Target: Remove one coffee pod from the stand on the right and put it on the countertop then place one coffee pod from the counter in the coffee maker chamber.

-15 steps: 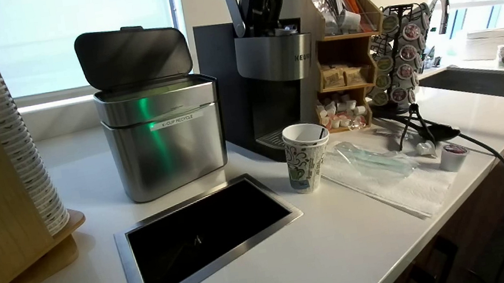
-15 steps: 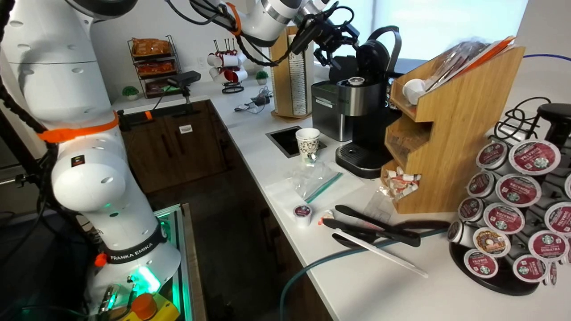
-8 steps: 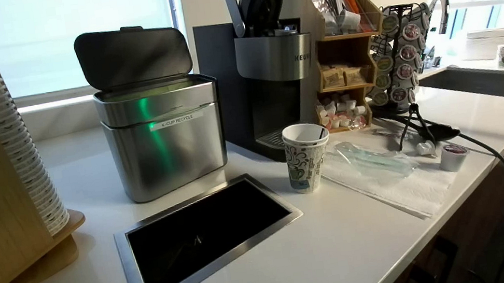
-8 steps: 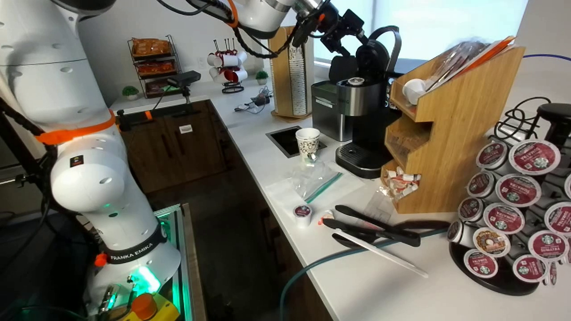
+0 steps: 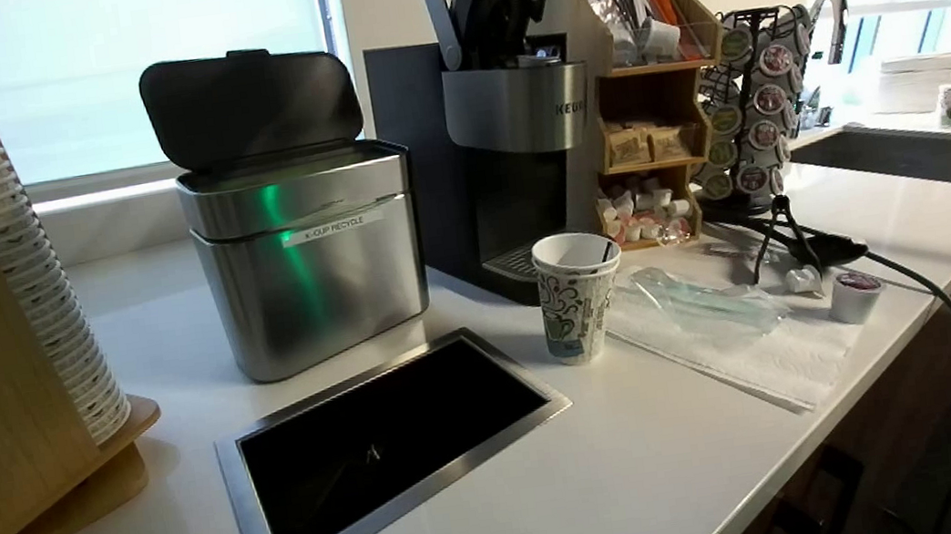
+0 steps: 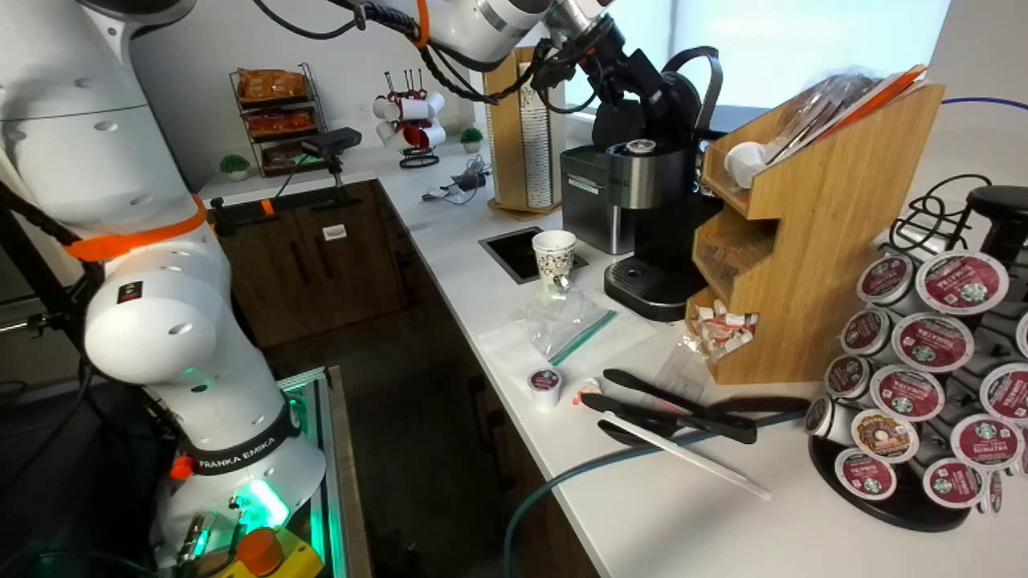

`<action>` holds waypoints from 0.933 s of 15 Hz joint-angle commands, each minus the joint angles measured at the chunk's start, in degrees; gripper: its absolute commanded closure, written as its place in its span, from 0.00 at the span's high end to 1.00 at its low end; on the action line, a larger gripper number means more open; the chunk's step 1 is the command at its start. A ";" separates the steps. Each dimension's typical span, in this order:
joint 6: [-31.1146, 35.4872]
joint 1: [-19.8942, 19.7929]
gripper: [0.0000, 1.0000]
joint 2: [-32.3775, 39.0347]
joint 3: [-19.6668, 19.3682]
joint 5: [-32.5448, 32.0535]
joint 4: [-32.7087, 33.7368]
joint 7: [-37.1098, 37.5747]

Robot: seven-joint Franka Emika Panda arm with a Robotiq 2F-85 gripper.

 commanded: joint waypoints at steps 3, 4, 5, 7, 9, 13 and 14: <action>5.88 -0.48 1.00 4.45 -0.56 3.91 1.23 -1.62; 6.14 -0.39 1.00 5.14 -0.78 3.62 1.74 -1.31; 6.65 -0.32 1.00 5.74 -0.96 3.86 2.07 -1.55; 6.54 -0.10 1.00 7.12 -1.06 4.58 3.29 -2.53; 5.94 0.16 1.00 8.24 -1.03 5.28 4.65 -3.57; 4.65 0.44 1.00 9.94 -0.92 8.32 6.68 -6.85; 4.61 0.51 1.00 9.99 -0.97 8.92 6.66 -7.36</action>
